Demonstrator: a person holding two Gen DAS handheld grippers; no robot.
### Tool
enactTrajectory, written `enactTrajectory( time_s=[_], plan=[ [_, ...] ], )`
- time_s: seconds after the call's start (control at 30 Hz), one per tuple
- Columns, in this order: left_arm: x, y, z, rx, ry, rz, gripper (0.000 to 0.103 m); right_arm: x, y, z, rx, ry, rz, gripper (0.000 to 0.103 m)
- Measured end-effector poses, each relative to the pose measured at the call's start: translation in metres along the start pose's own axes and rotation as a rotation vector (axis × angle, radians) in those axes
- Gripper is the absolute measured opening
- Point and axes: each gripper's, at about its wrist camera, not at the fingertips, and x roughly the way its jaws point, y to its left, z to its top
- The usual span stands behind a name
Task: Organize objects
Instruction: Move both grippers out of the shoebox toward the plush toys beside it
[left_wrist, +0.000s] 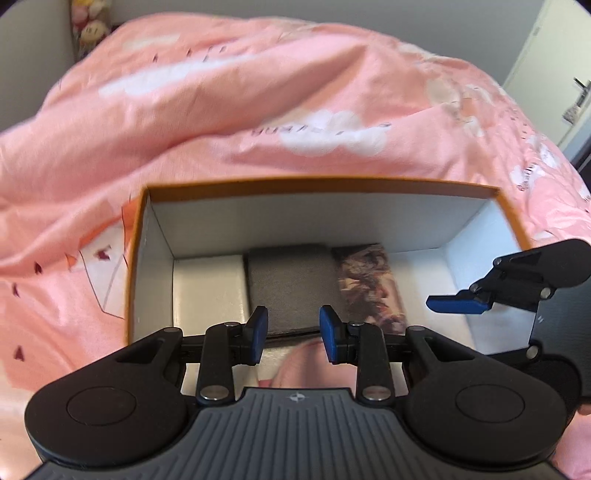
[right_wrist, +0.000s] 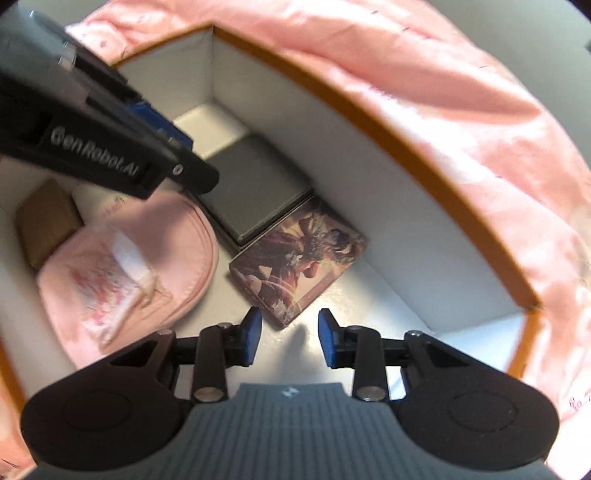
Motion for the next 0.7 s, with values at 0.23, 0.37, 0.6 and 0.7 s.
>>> enactTrajectory(
  time_s=[0.23,0.37,0.6,0.7],
  plan=[
    [-0.058,-0.032,-0.017,0.040,-0.099,0.010,0.037,-0.073,0.009,-0.025,0.144,-0.165,0.017,0.035],
    [-0.090,-0.047,-0.035,0.057,-0.168,0.008,0.045,-0.112,0.021,-0.047,0.217,-0.267,0.001,0.048],
    [-0.132,-0.067,-0.072,0.104,-0.210,-0.025,0.049,-0.153,0.035,-0.092,0.403,-0.365,0.020,0.050],
    [-0.136,-0.066,-0.088,0.087,-0.149,-0.093,0.049,-0.172,0.050,-0.114,0.453,-0.377,0.030,0.050]
  ],
)
